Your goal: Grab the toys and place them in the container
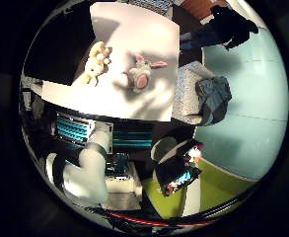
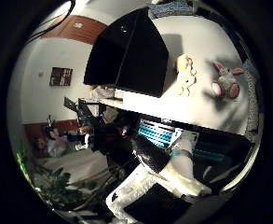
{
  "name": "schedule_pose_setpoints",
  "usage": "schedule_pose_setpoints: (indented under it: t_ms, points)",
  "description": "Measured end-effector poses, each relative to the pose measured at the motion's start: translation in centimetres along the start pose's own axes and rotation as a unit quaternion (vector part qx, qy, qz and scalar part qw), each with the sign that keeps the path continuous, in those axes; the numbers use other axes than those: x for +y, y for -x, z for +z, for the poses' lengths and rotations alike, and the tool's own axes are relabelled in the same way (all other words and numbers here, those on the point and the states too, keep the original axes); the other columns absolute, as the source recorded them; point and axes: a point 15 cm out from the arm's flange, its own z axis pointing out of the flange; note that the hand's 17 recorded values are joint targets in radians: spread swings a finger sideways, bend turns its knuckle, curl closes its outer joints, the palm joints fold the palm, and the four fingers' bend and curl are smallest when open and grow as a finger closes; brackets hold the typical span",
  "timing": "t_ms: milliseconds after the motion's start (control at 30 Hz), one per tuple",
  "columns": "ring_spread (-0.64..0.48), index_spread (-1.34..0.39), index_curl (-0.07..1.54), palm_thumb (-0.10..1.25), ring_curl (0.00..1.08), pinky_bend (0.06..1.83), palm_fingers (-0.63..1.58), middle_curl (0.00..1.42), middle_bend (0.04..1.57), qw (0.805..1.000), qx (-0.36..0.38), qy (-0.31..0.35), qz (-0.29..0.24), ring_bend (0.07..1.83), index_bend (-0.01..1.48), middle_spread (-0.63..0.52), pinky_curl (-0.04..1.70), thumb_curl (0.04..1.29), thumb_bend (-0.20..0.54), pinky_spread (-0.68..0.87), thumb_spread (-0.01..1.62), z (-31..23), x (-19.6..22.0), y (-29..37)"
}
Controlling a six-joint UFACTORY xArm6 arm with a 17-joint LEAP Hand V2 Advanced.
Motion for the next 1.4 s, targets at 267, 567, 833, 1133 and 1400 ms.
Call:
schedule_pose_setpoints:
  t_ms: [267,567,833,1133,1400]
  points:
    - [0.2,-0.39,0.29,0.51,0.24,0.57,0.13,0.3,0.19,1.0,0.002,-0.001,0.002,0.33,0.18,0.04,0.25,0.3,-0.019,0.44,1.1,-0.1,-0.9,-0.5]
    - [0.2,-0.39,0.29,0.53,0.24,0.55,0.15,0.3,0.19,0.998,0.028,-0.002,0.048,0.33,0.17,0.03,0.25,0.3,-0.021,0.43,1.1,-1.4,-3.3,-5.5]
    - [0.2,-0.38,0.29,0.57,0.24,0.53,0.15,0.3,0.19,0.991,0.027,0.002,0.128,0.32,0.16,0.04,0.26,0.3,-0.02,0.45,1.11,0.6,-4.8,-12.5]
    - [0.22,-0.32,0.26,0.56,0.25,0.56,0.07,0.3,0.19,0.98,0.017,0.004,0.199,0.36,0.15,0.12,0.27,0.31,-0.021,0.45,1.12,5.5,-6.8,-18.4]
    - [0.24,-0.28,0.25,0.51,0.26,0.59,0.04,0.31,0.19,0.973,0.008,0.022,0.229,0.37,0.15,0.16,0.28,0.31,-0.026,0.45,1.13,11.2,-7.2,-20.5]
